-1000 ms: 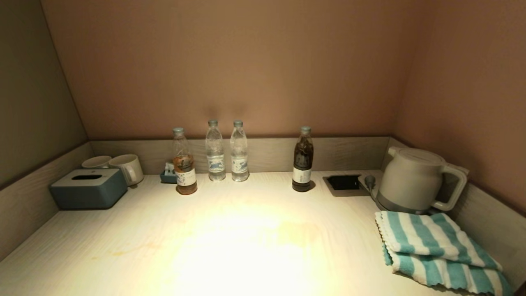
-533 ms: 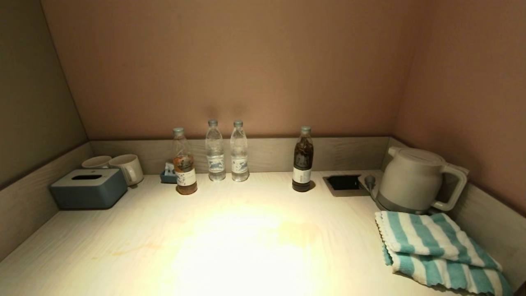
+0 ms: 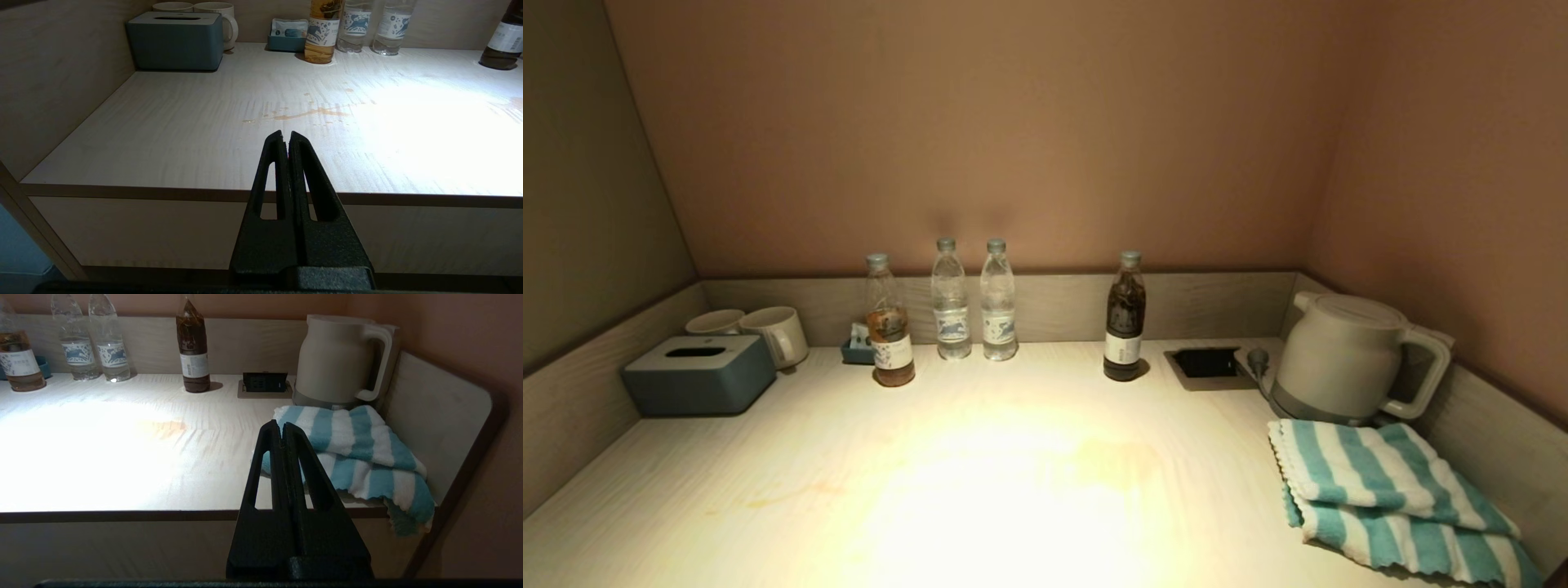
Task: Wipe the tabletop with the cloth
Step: Pick up the tablecloth
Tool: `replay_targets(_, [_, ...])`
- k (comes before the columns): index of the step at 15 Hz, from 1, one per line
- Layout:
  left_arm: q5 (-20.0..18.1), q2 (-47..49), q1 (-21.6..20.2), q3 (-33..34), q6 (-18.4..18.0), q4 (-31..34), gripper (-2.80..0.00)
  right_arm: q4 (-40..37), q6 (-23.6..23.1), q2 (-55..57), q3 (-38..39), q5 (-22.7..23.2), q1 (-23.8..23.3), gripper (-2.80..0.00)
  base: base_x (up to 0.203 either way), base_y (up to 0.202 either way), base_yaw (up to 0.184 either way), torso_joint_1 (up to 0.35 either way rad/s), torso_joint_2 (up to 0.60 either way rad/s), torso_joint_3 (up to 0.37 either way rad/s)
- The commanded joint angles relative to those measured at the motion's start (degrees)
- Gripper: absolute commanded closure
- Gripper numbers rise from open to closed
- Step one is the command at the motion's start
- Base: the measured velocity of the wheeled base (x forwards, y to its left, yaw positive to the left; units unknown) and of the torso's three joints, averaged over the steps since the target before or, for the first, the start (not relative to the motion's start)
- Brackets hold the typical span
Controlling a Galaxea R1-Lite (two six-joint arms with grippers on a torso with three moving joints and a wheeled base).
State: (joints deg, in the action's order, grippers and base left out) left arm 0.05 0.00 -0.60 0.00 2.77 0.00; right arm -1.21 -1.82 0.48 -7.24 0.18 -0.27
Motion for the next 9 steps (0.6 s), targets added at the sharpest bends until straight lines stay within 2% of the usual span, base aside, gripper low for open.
replay_targets(1, [0.0,0.1,0.0,0.0,0.0,0.0,0.0,-2.2,-0.5,2.3,-3.6,0.2,0.0,0.0,0.0,0.0,0.0,0.0,0.0,0.0])
replay_targets(3, [0.0,0.1,0.0,0.0,0.0,0.0,0.0,-2.6,-1.2,9.7,-9.2,0.6,0.0,0.0,0.0,0.0,0.0,0.0,0.0,0.0])
replay_targets(6, [0.0,0.1,0.0,0.0,0.0,0.0,0.0,-1.9,-2.4,31.0,-18.2,2.5,0.1,0.0,0.0,0.0,0.0,0.0,0.0,0.0])
replay_targets(9, [0.0,0.1,0.0,0.0,0.0,0.0,0.0,-1.1,-1.7,50.8,-29.5,4.0,0.0,0.0,0.0,0.0,0.0,0.0,0.0,0.0])
